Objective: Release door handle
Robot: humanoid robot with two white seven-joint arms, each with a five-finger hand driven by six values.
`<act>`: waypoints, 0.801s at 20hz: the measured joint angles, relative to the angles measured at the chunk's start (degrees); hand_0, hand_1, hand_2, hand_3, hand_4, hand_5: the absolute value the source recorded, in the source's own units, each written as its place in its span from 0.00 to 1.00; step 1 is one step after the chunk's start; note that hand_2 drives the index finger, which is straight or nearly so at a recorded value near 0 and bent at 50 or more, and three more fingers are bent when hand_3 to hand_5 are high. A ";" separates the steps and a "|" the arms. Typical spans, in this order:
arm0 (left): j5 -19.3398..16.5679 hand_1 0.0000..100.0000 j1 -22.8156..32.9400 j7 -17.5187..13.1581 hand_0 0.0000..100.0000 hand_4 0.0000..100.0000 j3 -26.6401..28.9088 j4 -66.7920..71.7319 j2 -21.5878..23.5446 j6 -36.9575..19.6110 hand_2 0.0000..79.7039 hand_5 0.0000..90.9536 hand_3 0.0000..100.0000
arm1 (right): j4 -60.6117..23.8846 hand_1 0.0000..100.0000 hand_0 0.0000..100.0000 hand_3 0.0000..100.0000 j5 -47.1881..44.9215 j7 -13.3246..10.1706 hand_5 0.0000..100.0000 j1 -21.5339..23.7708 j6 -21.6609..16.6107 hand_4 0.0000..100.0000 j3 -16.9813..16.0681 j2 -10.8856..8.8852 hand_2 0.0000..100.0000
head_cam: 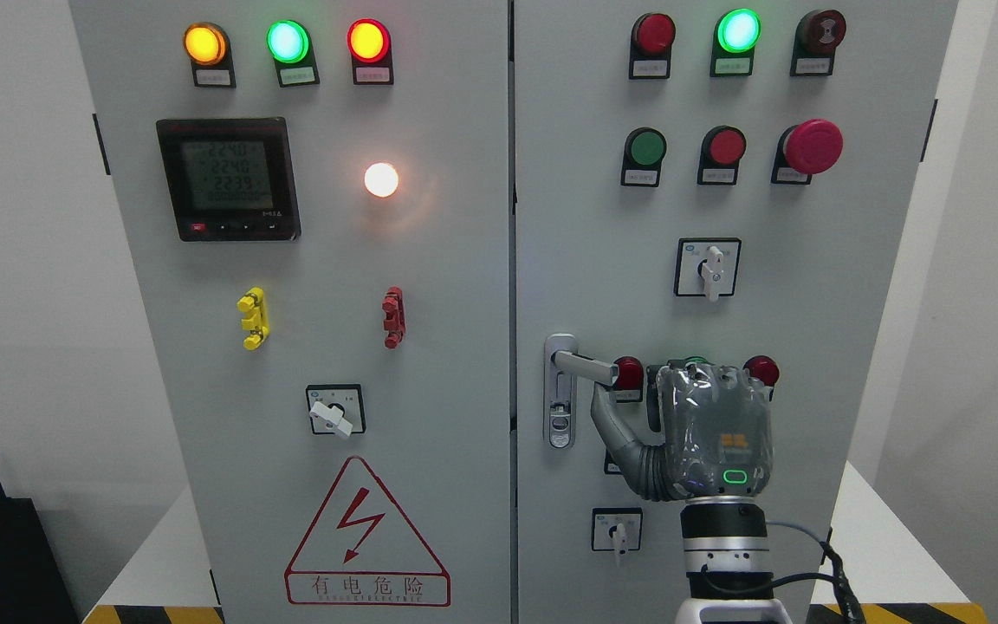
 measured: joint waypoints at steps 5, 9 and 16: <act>0.00 0.39 0.00 0.00 0.12 0.00 0.00 0.00 0.00 0.00 0.00 0.00 0.00 | -0.12 0.15 0.45 1.00 -0.18 -0.52 0.97 0.46 -0.06 1.00 0.15 -0.06 0.98; 0.00 0.39 0.00 0.00 0.12 0.00 0.00 0.00 0.00 -0.01 0.00 0.00 0.00 | -0.51 0.15 0.45 1.00 -0.26 -1.03 0.97 1.42 -0.20 1.00 0.30 -0.45 0.98; 0.00 0.39 0.00 0.00 0.12 0.00 0.00 0.00 0.00 0.00 0.00 0.00 0.00 | -2.21 0.14 0.47 1.00 -2.41 -3.58 0.97 4.10 -0.56 0.97 1.42 -2.59 0.95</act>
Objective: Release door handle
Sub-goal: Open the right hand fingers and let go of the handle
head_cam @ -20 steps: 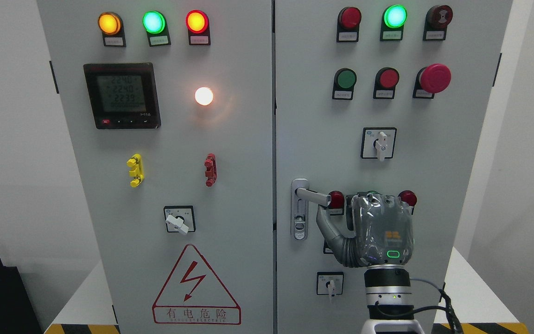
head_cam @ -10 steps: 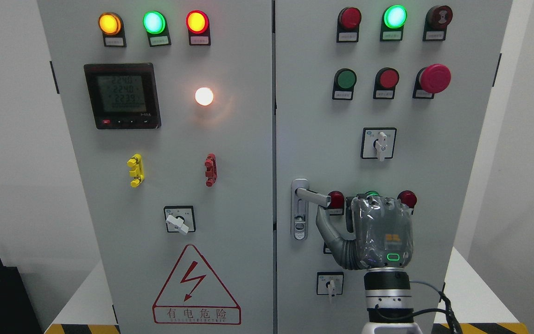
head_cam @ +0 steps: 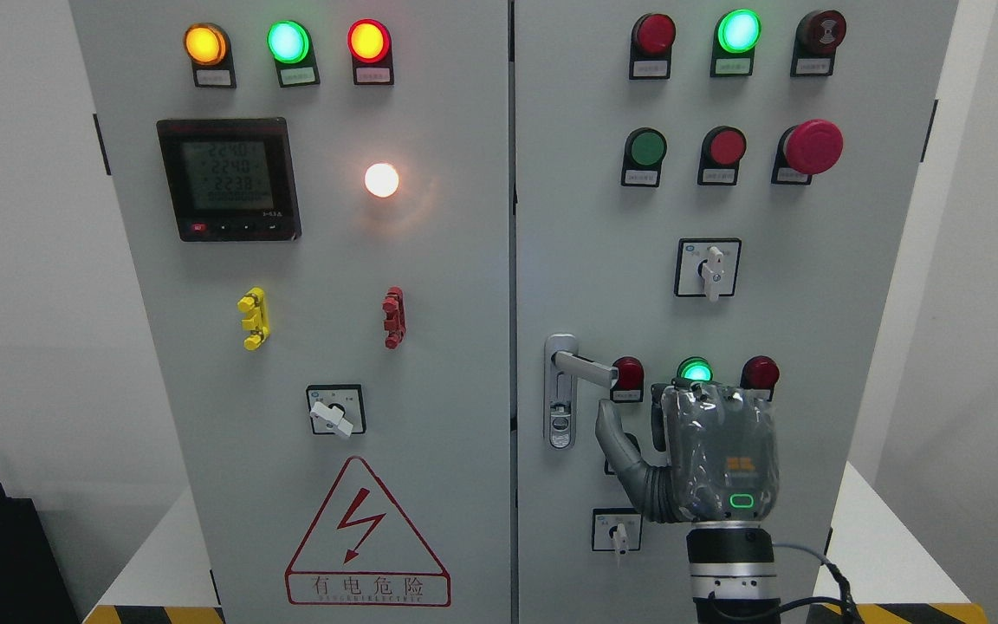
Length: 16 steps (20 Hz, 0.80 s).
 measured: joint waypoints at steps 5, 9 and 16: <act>0.00 0.39 0.00 0.00 0.12 0.00 0.00 0.00 0.00 -0.01 0.00 0.00 0.00 | -1.45 0.12 0.48 1.00 -4.17 -3.89 0.90 1.95 -2.84 0.90 1.05 -3.69 0.83; 0.00 0.39 0.00 0.00 0.12 0.00 0.00 0.00 0.00 -0.05 0.00 0.00 0.00 | -2.55 0.13 0.47 0.95 -9.54 -7.34 0.76 3.66 -6.46 0.79 1.61 -7.50 0.65; 0.00 0.39 0.00 0.00 0.12 0.00 0.00 0.00 0.00 -0.30 0.00 0.00 0.00 | -3.92 0.09 0.47 0.38 -20.53 -10.60 0.18 5.44 -13.82 0.28 2.23 -15.61 0.23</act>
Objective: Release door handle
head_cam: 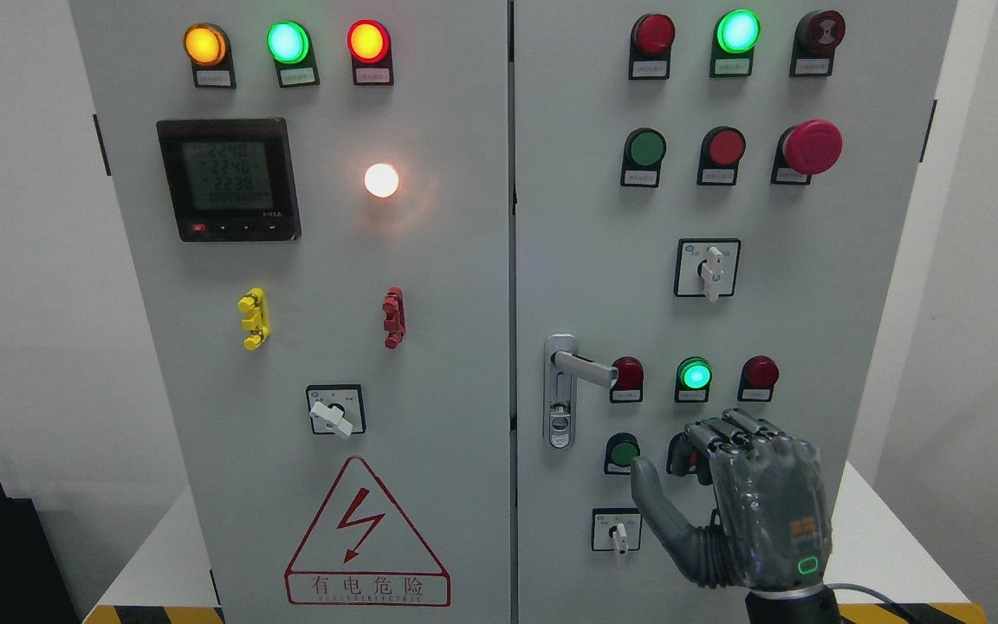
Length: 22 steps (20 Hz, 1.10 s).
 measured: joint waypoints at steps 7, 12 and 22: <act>0.00 0.39 0.00 0.00 0.12 0.00 0.00 0.00 0.00 0.26 0.00 0.00 0.00 | -0.66 0.10 0.45 0.03 -10.57 -0.21 0.00 0.64 -5.54 0.00 0.22 -7.33 0.00; 0.00 0.39 0.00 0.00 0.12 0.00 0.00 0.00 0.00 0.29 0.00 0.00 0.00 | -0.87 0.07 0.45 0.00 -15.97 0.01 0.00 0.85 -7.29 0.00 0.34 -11.44 0.00; 0.00 0.39 0.00 0.00 0.12 0.00 0.00 0.00 0.00 0.32 0.00 0.00 0.00 | -1.10 0.07 0.43 0.00 -21.83 0.42 0.00 1.09 -9.39 0.00 0.53 -16.88 0.00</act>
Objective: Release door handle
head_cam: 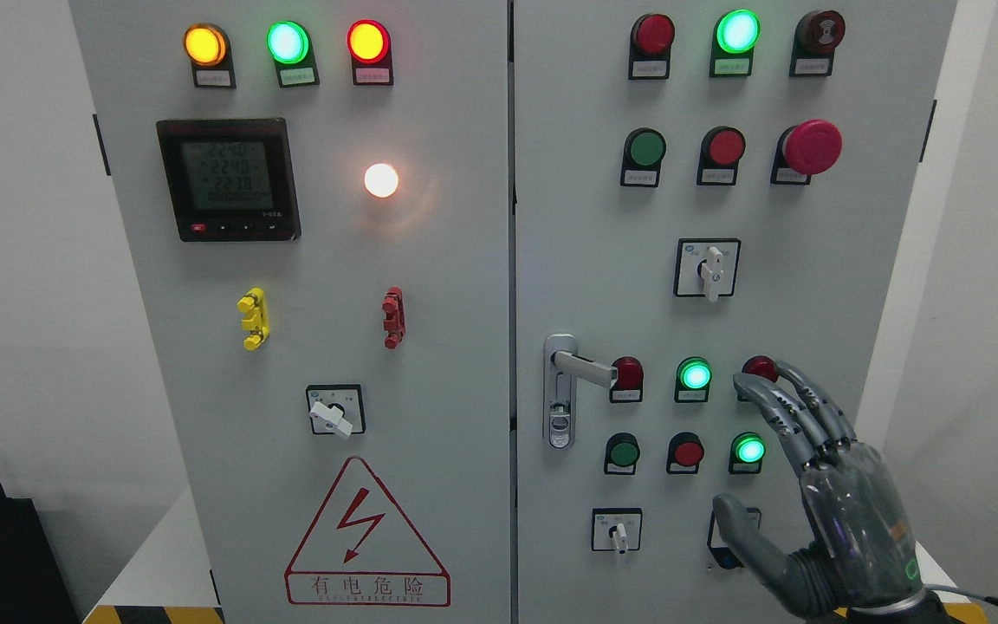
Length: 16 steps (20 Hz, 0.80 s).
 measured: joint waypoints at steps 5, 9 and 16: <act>0.00 0.39 0.00 0.00 0.12 0.00 0.00 0.00 0.00 0.00 0.00 0.00 0.00 | -0.08 0.08 0.42 0.00 -0.81 0.45 0.00 0.01 -0.03 0.00 0.04 -1.29 0.00; 0.00 0.39 0.00 0.00 0.12 0.00 0.00 0.00 0.00 0.01 0.00 0.00 0.00 | -0.11 0.09 0.41 0.00 -1.08 0.98 0.00 -0.02 -0.05 0.00 0.07 -1.93 0.00; 0.00 0.39 0.00 0.00 0.12 0.00 0.00 0.00 0.00 0.02 0.00 0.00 0.00 | -0.13 0.09 0.40 0.00 -1.27 1.06 0.00 -0.22 -0.05 0.00 0.00 -2.43 0.00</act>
